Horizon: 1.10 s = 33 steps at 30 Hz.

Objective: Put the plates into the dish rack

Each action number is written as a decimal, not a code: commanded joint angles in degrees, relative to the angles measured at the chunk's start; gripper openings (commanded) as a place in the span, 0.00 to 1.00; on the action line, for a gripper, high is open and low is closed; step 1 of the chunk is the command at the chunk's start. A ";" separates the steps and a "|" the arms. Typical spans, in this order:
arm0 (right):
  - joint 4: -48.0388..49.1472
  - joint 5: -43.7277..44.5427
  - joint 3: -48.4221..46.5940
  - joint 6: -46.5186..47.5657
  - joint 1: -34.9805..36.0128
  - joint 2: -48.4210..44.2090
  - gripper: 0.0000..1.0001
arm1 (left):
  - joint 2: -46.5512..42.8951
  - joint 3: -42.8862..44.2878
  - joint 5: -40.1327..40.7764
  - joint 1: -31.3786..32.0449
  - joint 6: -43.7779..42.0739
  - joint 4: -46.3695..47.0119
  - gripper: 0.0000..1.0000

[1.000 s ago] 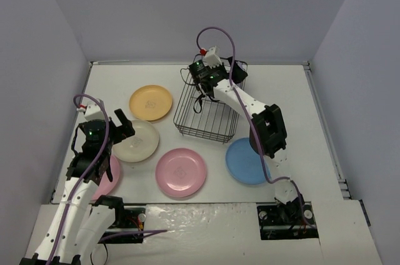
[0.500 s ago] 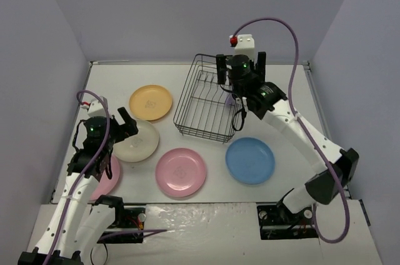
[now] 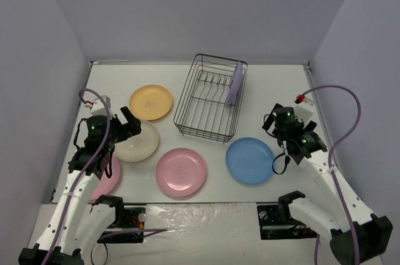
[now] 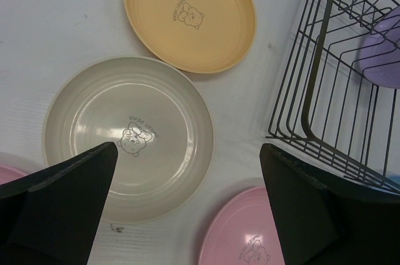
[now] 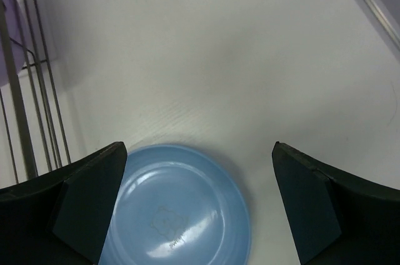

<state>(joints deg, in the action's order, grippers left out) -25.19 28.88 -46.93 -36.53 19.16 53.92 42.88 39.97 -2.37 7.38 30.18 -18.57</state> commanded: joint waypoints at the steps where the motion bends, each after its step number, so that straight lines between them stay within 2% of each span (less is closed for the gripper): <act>1: -4.11 -5.40 4.28 -8.31 -3.70 -6.02 1.00 | 0.57 1.62 -1.85 -0.30 0.67 4.23 0.97; 4: -4.93 -11.02 6.53 -8.11 -7.42 -4.45 0.99 | 0.54 1.07 -1.69 -0.35 0.53 4.65 0.97; 10: 0.75 -29.73 13.18 -10.45 -9.04 1.15 0.95 | 0.95 1.20 0.55 -0.29 -0.21 4.21 0.97; 16: -0.07 -26.65 15.90 -13.46 -9.10 3.29 0.93 | 1.50 0.55 0.52 -0.31 -0.07 5.95 0.97; 22: -0.89 -24.45 18.64 -14.62 -9.22 3.56 0.81 | 2.92 0.83 0.45 -0.26 -0.13 6.25 0.97; 27: 1.97 -24.32 21.10 -14.94 -9.21 4.70 0.78 | 3.59 0.97 0.52 -0.33 -0.27 6.11 0.97; 33: 4.01 -23.29 21.76 -15.64 -9.19 5.30 0.59 | 3.70 1.35 0.70 -0.30 -0.29 6.04 0.97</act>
<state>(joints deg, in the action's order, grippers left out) -23.68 3.21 -25.33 -50.18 10.41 59.30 46.39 39.57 -2.33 7.38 30.20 -16.04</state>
